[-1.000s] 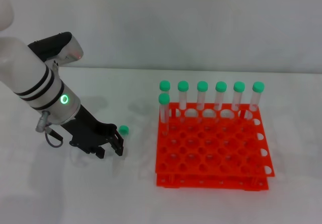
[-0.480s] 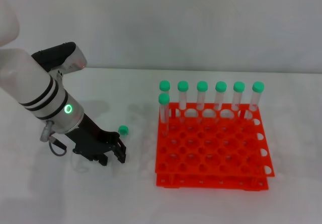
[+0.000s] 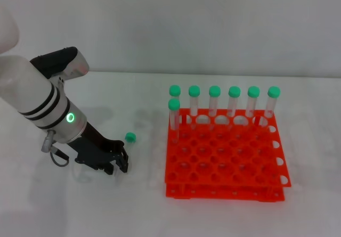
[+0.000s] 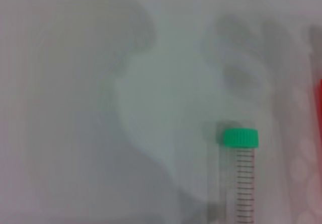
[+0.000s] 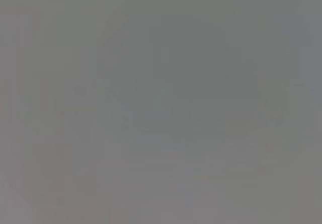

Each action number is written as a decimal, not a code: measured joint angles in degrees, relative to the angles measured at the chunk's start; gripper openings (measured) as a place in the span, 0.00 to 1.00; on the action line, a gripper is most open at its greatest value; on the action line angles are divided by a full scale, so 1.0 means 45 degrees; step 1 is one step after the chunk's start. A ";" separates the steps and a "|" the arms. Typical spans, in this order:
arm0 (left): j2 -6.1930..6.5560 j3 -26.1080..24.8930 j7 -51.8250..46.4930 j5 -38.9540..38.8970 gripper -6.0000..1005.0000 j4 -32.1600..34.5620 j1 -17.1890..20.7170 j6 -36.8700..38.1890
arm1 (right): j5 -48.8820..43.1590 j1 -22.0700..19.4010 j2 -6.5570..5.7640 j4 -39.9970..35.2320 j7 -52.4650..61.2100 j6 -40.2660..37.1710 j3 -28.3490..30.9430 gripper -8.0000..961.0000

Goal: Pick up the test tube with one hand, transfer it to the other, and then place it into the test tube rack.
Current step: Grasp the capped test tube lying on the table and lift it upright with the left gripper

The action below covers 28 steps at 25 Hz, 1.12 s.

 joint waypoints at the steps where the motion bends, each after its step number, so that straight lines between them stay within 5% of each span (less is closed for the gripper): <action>1: 0.0000 0.0000 0.0028 0.0000 0.41 -0.0015 -0.0009 -0.0037 | 0.0000 0.0000 0.0000 0.0000 0.0000 0.0000 0.0000 0.91; 19: 0.0043 -0.0018 0.0456 -0.0094 0.18 -0.0130 0.0013 -0.0130 | 0.0030 0.0062 0.0004 0.0000 0.0000 -0.0024 0.0155 0.91; 28: 0.0126 -0.0096 0.1348 -0.0135 0.19 0.1526 0.0308 -0.0215 | 0.0024 0.0076 0.0017 0.0000 0.0000 -0.0024 0.0156 0.91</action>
